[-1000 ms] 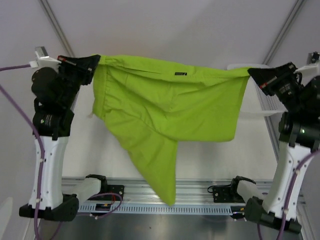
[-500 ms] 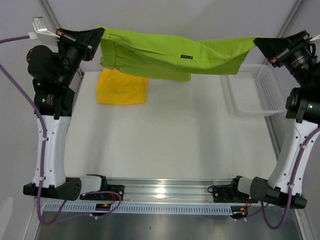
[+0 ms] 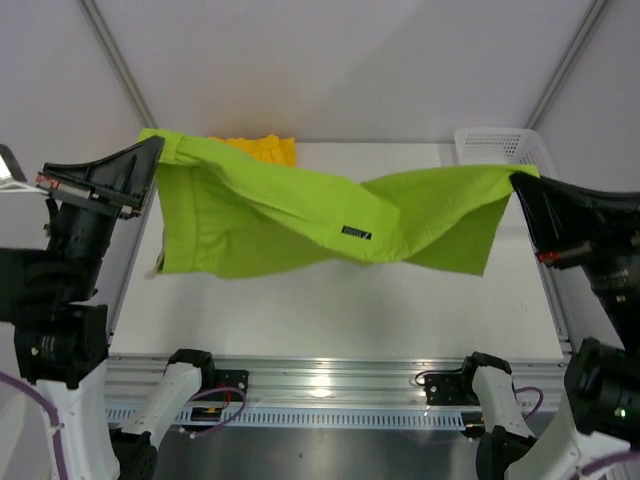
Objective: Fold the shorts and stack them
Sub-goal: Flatten the shorts out
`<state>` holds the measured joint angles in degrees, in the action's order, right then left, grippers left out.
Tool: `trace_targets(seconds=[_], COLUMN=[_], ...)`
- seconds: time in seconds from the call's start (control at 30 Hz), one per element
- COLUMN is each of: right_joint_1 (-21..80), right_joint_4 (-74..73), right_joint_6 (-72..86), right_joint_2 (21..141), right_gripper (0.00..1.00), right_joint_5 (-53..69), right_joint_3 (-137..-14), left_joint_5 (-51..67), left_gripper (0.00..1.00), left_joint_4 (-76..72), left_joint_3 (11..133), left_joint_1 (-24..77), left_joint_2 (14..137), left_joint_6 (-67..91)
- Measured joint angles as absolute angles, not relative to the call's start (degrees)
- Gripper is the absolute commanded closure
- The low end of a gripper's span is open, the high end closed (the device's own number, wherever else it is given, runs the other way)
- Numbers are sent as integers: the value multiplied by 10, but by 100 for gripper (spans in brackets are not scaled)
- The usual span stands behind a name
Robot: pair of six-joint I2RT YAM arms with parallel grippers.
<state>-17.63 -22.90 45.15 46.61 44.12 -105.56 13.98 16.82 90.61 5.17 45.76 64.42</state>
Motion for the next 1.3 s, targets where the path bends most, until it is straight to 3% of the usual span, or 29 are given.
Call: trace_targets(seconds=[0.2, 0.3, 0.4, 0.63, 0.77, 1.0, 1.3], right_joint_1=[-166, -159, -157, -157, -154, -134, -122], right_joint_4=[-295, -307, -288, -224, -213, -89, 29], right_joint_6=[408, 400, 402, 446, 470, 473, 465], right_joint_2=[456, 460, 462, 522, 535, 582, 737], right_gripper=[100, 100, 100, 100, 100, 100, 100], right_joint_5=[397, 384, 382, 364, 335, 283, 232], right_joint_3=[-1175, -1167, -1065, -620, -435, -380, -412], left_joint_5=[130, 126, 125, 94, 81, 56, 24], left_gripper=[100, 100, 100, 100, 100, 100, 100], left_joint_4=[243, 254, 228, 182, 163, 16, -82], left_joint_3=[991, 1013, 948, 636, 494, 465, 589], left_joint_1=[52, 52, 52, 51, 51, 76, 118], left_joint_2=[454, 485, 509, 604, 655, 779, 933], left_joint_6=[639, 634, 629, 625, 625, 620, 594])
